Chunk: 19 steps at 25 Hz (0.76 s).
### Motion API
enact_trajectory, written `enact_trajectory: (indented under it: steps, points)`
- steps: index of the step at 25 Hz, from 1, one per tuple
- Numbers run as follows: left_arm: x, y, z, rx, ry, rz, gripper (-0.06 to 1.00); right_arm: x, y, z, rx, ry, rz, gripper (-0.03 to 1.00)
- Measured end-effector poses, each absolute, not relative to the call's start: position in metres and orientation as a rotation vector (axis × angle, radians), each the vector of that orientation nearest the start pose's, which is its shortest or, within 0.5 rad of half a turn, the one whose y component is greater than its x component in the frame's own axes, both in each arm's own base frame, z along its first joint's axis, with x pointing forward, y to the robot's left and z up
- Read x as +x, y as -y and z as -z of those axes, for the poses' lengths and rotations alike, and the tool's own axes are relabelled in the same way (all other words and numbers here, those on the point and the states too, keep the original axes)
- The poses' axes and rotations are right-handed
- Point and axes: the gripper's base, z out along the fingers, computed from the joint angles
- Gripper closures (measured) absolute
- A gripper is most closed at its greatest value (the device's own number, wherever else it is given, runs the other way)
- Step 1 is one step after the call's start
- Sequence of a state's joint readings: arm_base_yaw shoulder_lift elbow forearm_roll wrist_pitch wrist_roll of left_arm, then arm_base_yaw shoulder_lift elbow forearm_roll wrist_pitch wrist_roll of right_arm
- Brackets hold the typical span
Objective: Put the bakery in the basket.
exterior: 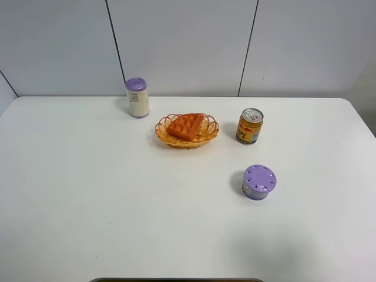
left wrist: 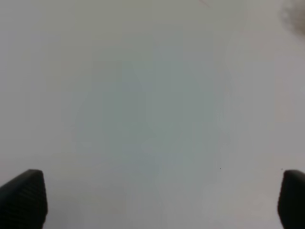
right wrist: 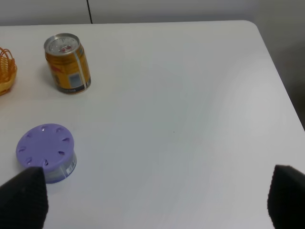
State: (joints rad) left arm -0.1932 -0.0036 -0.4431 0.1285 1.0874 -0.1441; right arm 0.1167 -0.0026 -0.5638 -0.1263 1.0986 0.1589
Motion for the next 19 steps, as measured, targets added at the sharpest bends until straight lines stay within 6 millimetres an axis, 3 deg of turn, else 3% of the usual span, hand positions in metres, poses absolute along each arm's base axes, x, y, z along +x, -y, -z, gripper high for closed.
enact_trajectory:
  steps: [19]
  points:
    - [0.0001,-0.0104,-0.2598,-0.063,-2.116,-0.017,-0.04,-0.0138,0.0119,-0.2921,0.056,-2.009,-0.026,0.06]
